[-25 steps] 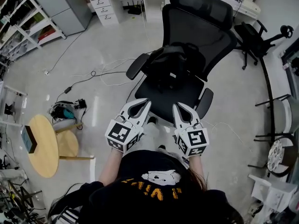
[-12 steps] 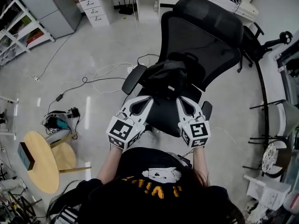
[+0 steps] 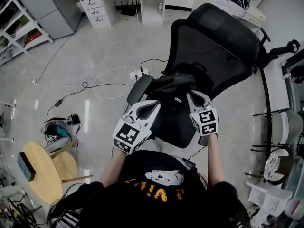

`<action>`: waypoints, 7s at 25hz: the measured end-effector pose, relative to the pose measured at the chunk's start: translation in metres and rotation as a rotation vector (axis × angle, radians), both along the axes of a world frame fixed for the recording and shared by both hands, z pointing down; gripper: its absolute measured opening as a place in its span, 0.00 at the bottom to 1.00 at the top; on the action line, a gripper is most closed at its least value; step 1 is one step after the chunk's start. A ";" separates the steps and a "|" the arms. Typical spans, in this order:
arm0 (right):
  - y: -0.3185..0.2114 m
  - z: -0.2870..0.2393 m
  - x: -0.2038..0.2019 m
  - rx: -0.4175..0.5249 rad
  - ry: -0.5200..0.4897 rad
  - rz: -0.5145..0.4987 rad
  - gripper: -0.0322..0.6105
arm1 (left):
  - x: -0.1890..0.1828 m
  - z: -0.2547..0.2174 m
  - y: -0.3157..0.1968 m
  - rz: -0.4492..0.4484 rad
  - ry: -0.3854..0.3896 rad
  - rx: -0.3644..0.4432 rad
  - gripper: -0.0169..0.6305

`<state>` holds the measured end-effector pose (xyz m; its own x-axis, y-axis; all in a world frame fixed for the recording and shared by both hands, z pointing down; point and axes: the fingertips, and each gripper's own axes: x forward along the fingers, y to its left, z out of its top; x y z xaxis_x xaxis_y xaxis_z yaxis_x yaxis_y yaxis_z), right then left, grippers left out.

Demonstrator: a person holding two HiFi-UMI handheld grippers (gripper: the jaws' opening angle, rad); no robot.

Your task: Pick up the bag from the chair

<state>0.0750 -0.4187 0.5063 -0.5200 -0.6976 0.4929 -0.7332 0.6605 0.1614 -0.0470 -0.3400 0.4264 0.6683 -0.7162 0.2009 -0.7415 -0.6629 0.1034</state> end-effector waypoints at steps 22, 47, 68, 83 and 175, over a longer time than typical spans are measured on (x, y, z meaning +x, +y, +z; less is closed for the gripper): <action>-0.110 0.142 0.031 -0.290 0.534 -0.256 0.63 | -0.020 0.018 -0.028 -0.039 0.021 -0.049 0.04; -0.094 0.168 0.010 -0.413 0.191 -0.111 0.20 | -0.013 0.021 -0.022 -0.244 -0.041 -0.098 0.04; 0.002 0.032 0.030 -0.406 -0.272 -0.029 0.16 | 0.024 0.012 0.020 -0.330 -0.080 -0.067 0.04; 0.071 -0.037 0.025 -0.387 -0.387 -0.129 0.16 | 0.004 0.012 0.077 -0.513 -0.113 -0.087 0.04; 0.348 -0.039 0.112 -0.312 -0.277 0.050 0.16 | 0.141 -0.019 0.331 -0.143 -0.091 0.013 0.04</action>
<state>0.1867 -0.0703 0.4668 -0.6317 -0.5649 0.5309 -0.7533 0.6090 -0.2484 0.0942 -0.0093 0.4073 0.5392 -0.8055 0.2457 -0.8341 -0.5511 0.0238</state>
